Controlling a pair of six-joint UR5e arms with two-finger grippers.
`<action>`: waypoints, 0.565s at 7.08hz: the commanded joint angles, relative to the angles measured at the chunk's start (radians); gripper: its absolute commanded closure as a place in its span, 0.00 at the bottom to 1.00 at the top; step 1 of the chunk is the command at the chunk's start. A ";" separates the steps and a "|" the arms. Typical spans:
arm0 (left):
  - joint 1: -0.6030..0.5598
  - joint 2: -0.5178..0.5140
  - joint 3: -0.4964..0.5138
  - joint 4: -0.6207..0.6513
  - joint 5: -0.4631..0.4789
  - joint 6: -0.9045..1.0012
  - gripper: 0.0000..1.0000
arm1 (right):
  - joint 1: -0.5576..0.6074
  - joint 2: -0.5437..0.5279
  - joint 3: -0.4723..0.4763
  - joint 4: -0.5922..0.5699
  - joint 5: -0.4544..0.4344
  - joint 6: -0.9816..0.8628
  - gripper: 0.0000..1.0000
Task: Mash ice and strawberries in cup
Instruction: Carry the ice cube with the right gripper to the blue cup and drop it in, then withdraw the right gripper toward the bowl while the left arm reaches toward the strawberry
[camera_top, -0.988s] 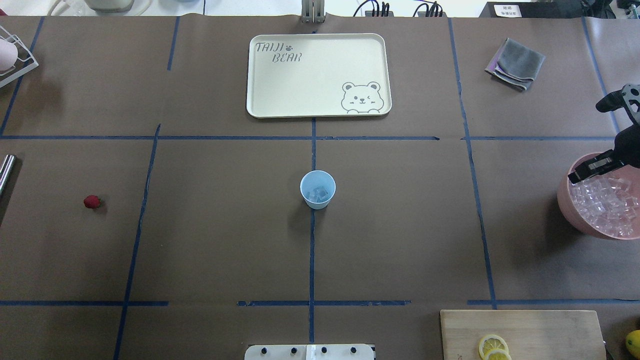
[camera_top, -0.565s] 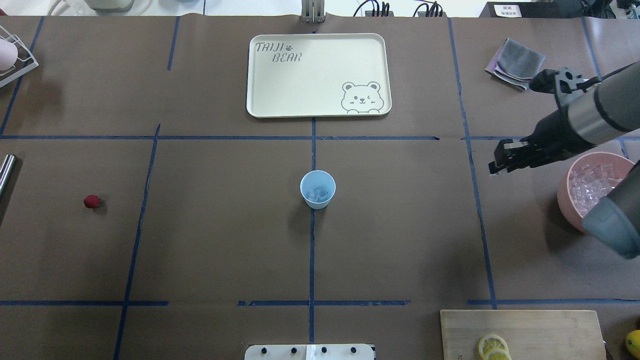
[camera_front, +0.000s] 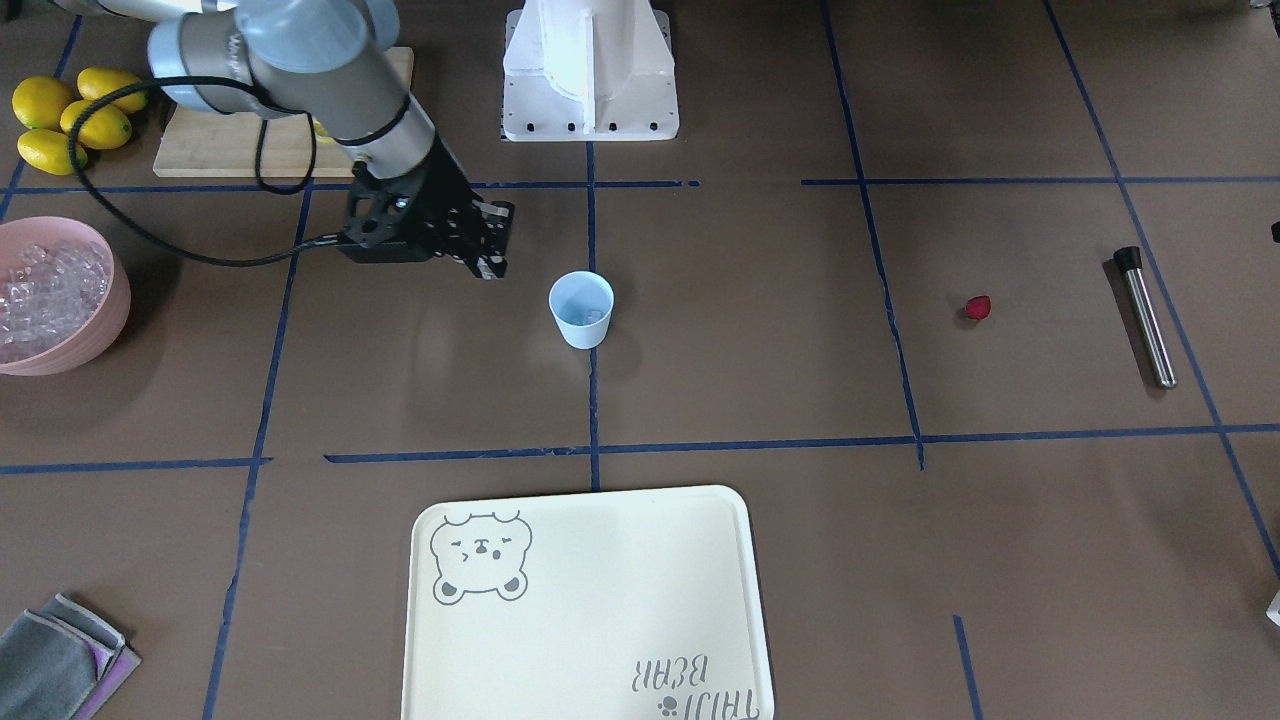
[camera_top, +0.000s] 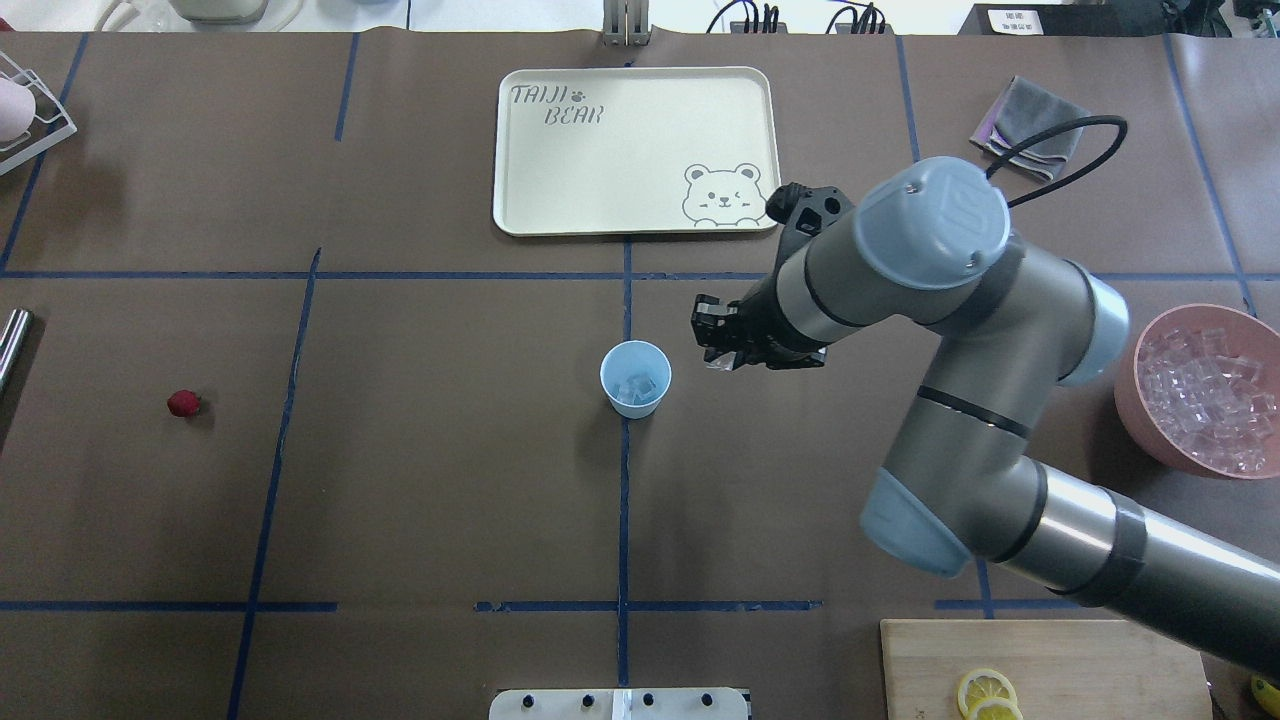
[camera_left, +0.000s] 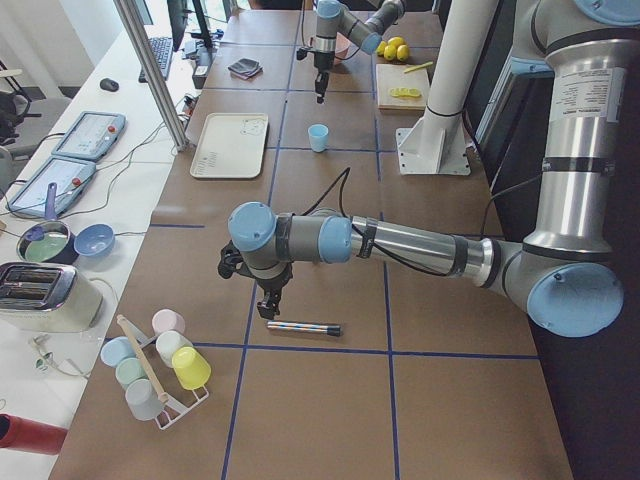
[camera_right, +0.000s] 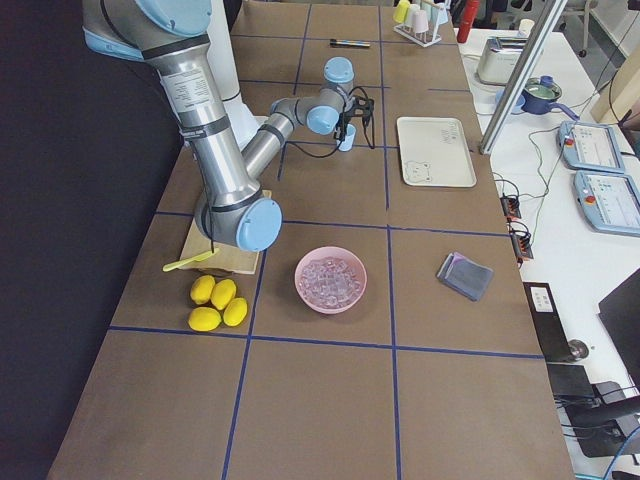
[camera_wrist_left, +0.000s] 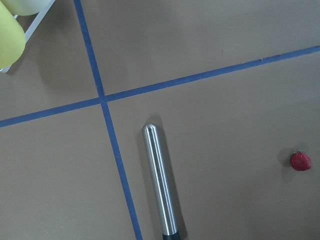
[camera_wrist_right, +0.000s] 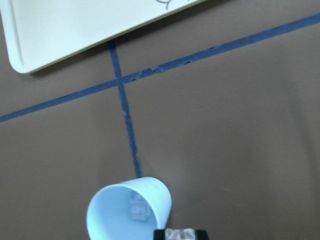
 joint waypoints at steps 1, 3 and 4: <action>0.000 0.000 0.001 -0.004 0.000 0.000 0.00 | -0.044 0.096 -0.108 0.020 -0.081 0.035 0.98; 0.000 0.000 -0.002 -0.006 0.000 0.000 0.00 | -0.061 0.093 -0.109 0.026 -0.091 0.034 0.97; 0.000 0.000 -0.006 -0.006 0.000 0.000 0.00 | -0.068 0.088 -0.112 0.028 -0.092 0.034 0.80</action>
